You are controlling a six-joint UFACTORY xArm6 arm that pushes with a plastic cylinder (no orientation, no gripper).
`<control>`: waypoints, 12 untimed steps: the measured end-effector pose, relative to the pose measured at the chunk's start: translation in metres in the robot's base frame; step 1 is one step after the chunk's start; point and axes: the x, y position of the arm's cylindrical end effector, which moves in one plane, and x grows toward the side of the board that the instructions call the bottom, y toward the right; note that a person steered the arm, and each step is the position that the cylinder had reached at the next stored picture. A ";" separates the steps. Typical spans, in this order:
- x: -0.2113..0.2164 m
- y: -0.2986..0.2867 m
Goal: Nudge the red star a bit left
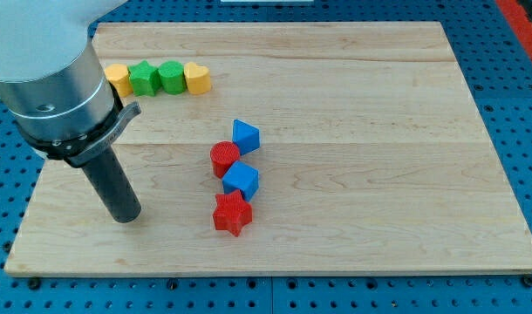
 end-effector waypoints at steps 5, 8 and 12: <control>-0.107 -0.018; -0.201 0.177; -0.070 0.264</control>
